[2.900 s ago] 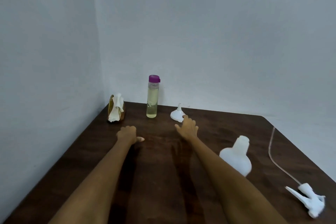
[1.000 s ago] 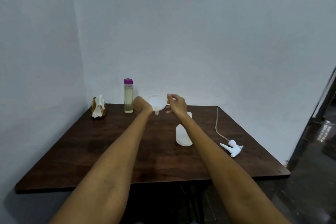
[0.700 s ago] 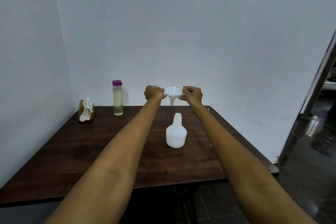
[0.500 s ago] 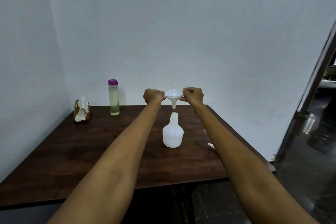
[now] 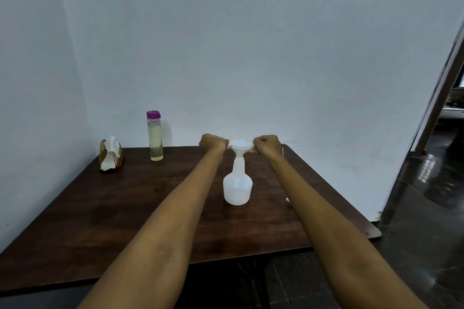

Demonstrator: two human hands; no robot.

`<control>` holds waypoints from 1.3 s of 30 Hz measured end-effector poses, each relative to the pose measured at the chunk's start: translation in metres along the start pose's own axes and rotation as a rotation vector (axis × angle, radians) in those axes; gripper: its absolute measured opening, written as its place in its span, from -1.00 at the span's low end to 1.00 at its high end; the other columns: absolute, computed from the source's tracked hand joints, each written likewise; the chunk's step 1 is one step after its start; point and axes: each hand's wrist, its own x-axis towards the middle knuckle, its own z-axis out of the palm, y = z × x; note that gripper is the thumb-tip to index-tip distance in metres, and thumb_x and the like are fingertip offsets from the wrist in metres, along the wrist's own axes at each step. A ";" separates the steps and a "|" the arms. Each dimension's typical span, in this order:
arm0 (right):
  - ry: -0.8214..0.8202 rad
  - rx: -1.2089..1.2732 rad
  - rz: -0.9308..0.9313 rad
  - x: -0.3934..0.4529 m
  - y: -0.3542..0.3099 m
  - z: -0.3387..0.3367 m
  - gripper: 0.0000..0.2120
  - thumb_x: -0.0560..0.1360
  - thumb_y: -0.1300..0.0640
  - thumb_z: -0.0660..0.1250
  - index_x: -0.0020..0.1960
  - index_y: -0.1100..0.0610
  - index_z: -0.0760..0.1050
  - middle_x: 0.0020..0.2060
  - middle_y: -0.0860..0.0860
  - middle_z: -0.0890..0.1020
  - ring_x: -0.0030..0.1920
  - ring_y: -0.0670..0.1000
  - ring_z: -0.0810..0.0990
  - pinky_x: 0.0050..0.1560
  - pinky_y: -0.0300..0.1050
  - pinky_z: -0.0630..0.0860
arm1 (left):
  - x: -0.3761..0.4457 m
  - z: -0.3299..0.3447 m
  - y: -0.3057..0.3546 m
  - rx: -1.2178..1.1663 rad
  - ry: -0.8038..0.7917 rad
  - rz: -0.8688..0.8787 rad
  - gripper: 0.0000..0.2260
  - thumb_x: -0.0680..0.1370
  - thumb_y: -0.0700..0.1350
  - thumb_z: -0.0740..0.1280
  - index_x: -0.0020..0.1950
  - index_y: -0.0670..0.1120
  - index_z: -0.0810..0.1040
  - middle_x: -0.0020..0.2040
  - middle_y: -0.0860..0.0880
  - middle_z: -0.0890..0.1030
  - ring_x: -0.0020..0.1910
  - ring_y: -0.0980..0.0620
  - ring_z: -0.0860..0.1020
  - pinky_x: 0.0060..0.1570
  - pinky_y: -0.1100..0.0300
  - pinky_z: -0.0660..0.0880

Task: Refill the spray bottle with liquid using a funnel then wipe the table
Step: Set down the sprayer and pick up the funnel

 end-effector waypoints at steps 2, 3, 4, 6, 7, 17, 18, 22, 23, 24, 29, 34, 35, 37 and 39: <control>-0.007 -0.008 0.021 -0.001 0.005 0.001 -0.78 0.47 0.38 0.20 -0.02 0.47 0.57 -0.01 0.26 0.68 -0.47 -0.07 0.59 -0.45 -0.36 0.48 | 0.000 0.000 -0.006 0.004 -0.010 -0.012 -0.82 0.41 -0.38 0.44 0.00 -0.37 0.60 -0.01 -0.26 0.67 -0.07 -0.15 0.68 -0.02 0.08 0.63; -0.006 -0.008 0.027 -0.001 0.006 0.001 -0.79 0.48 0.37 0.21 -0.03 0.44 0.58 -0.05 0.24 0.68 -0.51 -0.10 0.58 -0.49 -0.40 0.48 | 0.000 0.000 -0.008 0.005 -0.015 -0.022 -0.81 0.41 -0.38 0.43 0.01 -0.37 0.60 -0.01 -0.26 0.66 -0.07 -0.16 0.68 -0.02 0.07 0.63; -0.004 -0.010 0.028 -0.001 0.007 0.002 -0.79 0.48 0.36 0.22 -0.02 0.42 0.59 -0.11 0.22 0.69 -0.54 -0.12 0.57 -0.52 -0.43 0.47 | -0.001 0.000 -0.009 0.011 -0.014 -0.024 -0.81 0.42 -0.38 0.43 0.01 -0.37 0.60 0.00 -0.27 0.66 -0.08 -0.17 0.68 -0.02 0.06 0.63; 0.003 -0.024 0.015 -0.001 0.008 0.001 -0.79 0.48 0.34 0.23 0.00 0.38 0.60 -0.26 0.18 0.65 -0.52 -0.10 0.55 -0.56 -0.44 0.44 | 0.000 0.000 -0.009 0.023 -0.011 -0.024 -0.81 0.42 -0.38 0.44 0.01 -0.37 0.59 0.00 -0.28 0.66 -0.10 -0.16 0.69 -0.04 0.06 0.64; 0.008 -0.031 0.006 0.000 0.007 0.002 -0.79 0.49 0.32 0.23 0.01 0.37 0.60 -0.28 0.16 0.62 -0.49 -0.06 0.53 -0.55 -0.41 0.46 | 0.000 -0.001 -0.009 0.020 -0.012 -0.018 -0.81 0.42 -0.37 0.44 0.01 -0.37 0.59 0.00 -0.28 0.65 -0.12 -0.15 0.68 -0.04 0.06 0.64; 0.166 -0.226 -0.252 -0.009 -0.020 0.017 -0.74 0.54 0.14 0.23 0.10 0.25 0.58 0.06 0.11 0.65 0.10 0.09 0.59 -0.04 -0.19 0.39 | 0.005 -0.034 -0.002 0.165 0.046 0.116 -0.83 0.48 -0.22 0.42 -0.06 -0.33 0.59 0.03 -0.26 0.65 0.01 -0.22 0.65 0.05 -0.04 0.60; 0.173 -0.221 -0.286 -0.011 -0.026 0.023 -0.75 0.54 0.14 0.23 0.10 0.23 0.58 0.06 0.10 0.65 0.09 0.08 0.59 -0.05 -0.21 0.38 | 0.007 -0.041 -0.002 0.186 0.054 0.131 -0.82 0.49 -0.21 0.41 -0.04 -0.34 0.60 0.03 -0.26 0.65 0.01 -0.22 0.65 0.06 -0.04 0.60; 0.144 -0.190 -0.430 -0.023 -0.047 0.055 -0.77 0.54 0.15 0.24 0.09 0.21 0.58 0.03 0.09 0.66 0.06 0.04 0.60 -0.02 -0.18 0.43 | 0.019 -0.076 -0.004 0.343 0.108 0.194 -0.78 0.54 -0.15 0.36 -0.28 -0.21 0.55 -0.21 -0.15 0.61 -0.15 -0.11 0.62 0.01 0.04 0.60; 0.123 -0.181 -0.457 -0.025 -0.051 0.065 -0.77 0.54 0.15 0.24 0.10 0.21 0.58 0.03 0.09 0.66 0.06 0.04 0.60 -0.01 -0.17 0.44 | 0.022 -0.087 -0.005 0.390 0.130 0.207 -0.78 0.55 -0.14 0.35 -0.29 -0.18 0.53 -0.21 -0.14 0.59 -0.16 -0.09 0.60 -0.01 0.09 0.59; 0.100 -0.174 -0.477 -0.027 -0.054 0.076 -0.77 0.54 0.15 0.24 0.11 0.21 0.58 0.03 0.09 0.66 0.06 0.04 0.61 0.00 -0.17 0.46 | 0.026 -0.098 -0.007 0.428 0.152 0.211 -0.82 0.55 -0.13 0.35 -0.21 -0.19 0.56 -0.14 -0.17 0.61 -0.10 -0.09 0.60 -0.02 0.10 0.54; -0.015 -0.181 -0.474 -0.029 -0.055 0.133 -0.77 0.52 0.15 0.25 0.11 0.19 0.57 0.02 0.07 0.66 0.05 0.05 0.60 0.00 -0.16 0.45 | 0.049 -0.158 -0.024 0.623 0.216 0.145 -0.71 0.54 -0.13 0.35 0.22 -0.24 0.55 0.20 -0.18 0.59 0.21 -0.13 0.55 0.13 0.06 0.50; -0.147 -0.230 -0.437 -0.030 -0.031 0.200 -0.76 0.52 0.15 0.28 0.13 0.21 0.56 0.00 0.11 0.66 0.04 0.07 0.61 0.01 -0.13 0.50 | 0.083 -0.226 -0.059 0.815 0.233 0.003 -0.69 0.55 -0.11 0.35 0.24 -0.21 0.52 0.24 -0.18 0.55 0.25 -0.14 0.51 0.17 0.06 0.47; -0.176 -0.249 -0.425 -0.027 -0.025 0.215 -0.76 0.51 0.15 0.29 0.14 0.21 0.55 0.00 0.11 0.66 0.03 0.07 0.61 0.00 -0.13 0.49 | 0.094 -0.238 -0.065 0.835 0.241 -0.035 -0.66 0.54 -0.10 0.36 0.26 -0.22 0.50 0.25 -0.18 0.54 0.26 -0.15 0.51 0.18 0.06 0.47; -0.216 -0.276 -0.393 -0.023 -0.011 0.233 -0.74 0.51 0.13 0.30 0.16 0.21 0.53 -0.02 0.12 0.64 0.01 0.07 0.61 -0.02 -0.14 0.48 | 0.108 -0.252 -0.071 0.864 0.227 -0.080 -0.60 0.53 -0.08 0.37 0.30 -0.24 0.46 0.26 -0.20 0.52 0.26 -0.15 0.50 0.19 0.05 0.47; -0.251 -0.307 -0.354 -0.014 0.004 0.254 -0.72 0.51 0.11 0.31 0.18 0.20 0.51 -0.01 0.11 0.63 0.02 0.07 0.59 -0.05 -0.15 0.45 | 0.130 -0.262 -0.074 0.901 0.198 -0.086 -0.56 0.52 -0.07 0.39 0.31 -0.25 0.42 0.27 -0.21 0.51 0.26 -0.15 0.49 0.20 0.05 0.46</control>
